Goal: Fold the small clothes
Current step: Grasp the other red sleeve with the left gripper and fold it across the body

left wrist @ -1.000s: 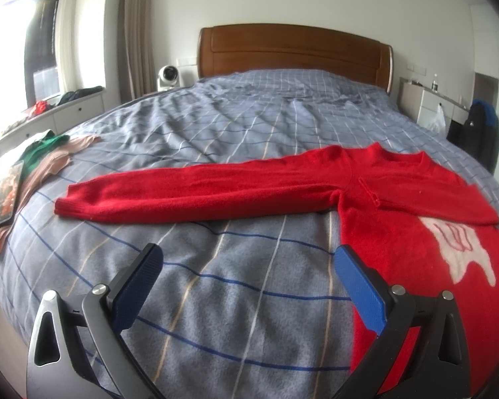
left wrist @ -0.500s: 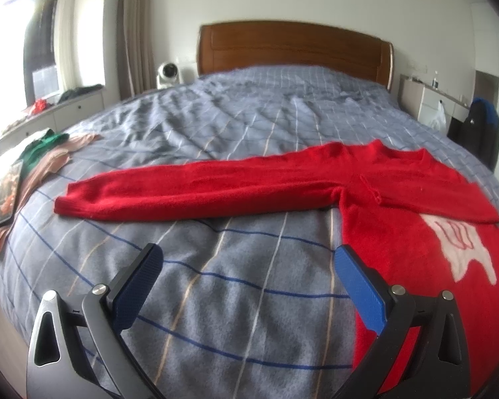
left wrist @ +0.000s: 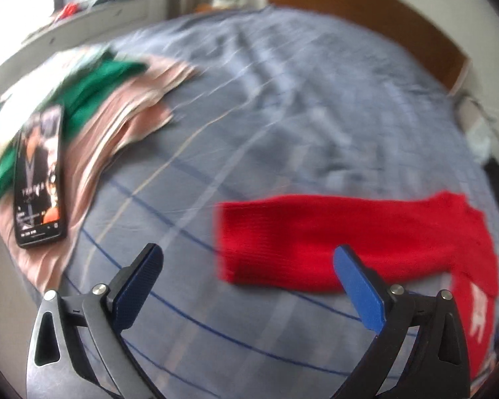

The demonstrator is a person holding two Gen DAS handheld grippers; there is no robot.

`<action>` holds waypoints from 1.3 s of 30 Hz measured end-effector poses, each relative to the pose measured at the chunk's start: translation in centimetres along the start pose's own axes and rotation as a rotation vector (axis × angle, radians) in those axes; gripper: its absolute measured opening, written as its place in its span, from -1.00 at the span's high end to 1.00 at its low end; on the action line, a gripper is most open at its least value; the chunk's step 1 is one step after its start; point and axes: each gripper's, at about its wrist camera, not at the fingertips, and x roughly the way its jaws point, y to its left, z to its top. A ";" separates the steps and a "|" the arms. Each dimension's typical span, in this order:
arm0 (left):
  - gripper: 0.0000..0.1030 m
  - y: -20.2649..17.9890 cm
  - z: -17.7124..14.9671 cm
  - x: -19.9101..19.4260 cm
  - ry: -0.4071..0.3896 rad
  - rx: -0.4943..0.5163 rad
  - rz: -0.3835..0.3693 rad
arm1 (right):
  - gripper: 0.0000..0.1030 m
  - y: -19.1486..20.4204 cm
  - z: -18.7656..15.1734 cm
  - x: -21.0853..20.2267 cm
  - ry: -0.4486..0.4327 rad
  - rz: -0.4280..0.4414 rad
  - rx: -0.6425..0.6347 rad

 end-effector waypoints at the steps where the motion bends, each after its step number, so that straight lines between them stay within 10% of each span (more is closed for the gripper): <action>1: -0.96 0.4 0.2 1.4 0.024 -0.004 0.005 | -0.67 0.0 0.0 0.0 0.000 -0.001 -0.001; 5: -0.43 -0.1 0.7 3.9 0.015 -0.012 0.047 | -0.67 0.2 0.0 0.1 0.001 -0.006 -0.004; 8: 0.96 -1.3 1.1 4.0 -0.003 -0.022 -0.050 | -0.67 0.2 0.0 0.2 0.003 -0.010 -0.007; 13: 0.94 -7.6 2.7 -0.3 -0.043 0.077 -0.148 | -0.67 0.3 -0.1 0.3 0.004 -0.018 -0.011; 20: 0.94 -25.7 4.8 -11.4 -0.170 0.353 -0.421 | -0.67 0.3 -0.1 0.4 0.006 -0.018 -0.012; 28: 0.90 -44.3 -2.5 -11.6 -0.121 0.566 -0.668 | -0.67 0.1 -0.2 0.4 0.002 -0.007 -0.007; 30: -0.01 -46.9 -4.8 -8.9 -0.057 0.600 -0.663 | -0.67 0.1 -0.2 0.4 0.001 -0.004 -0.005; 32: -0.50 -47.6 -6.8 -7.0 -0.006 0.602 -0.606 | -0.67 0.0 -0.2 0.3 0.001 0.000 -0.004; 39: -0.79 -37.3 -8.0 -6.8 -0.069 0.536 -0.457 | -0.70 -0.4 -0.1 0.1 0.004 0.024 0.006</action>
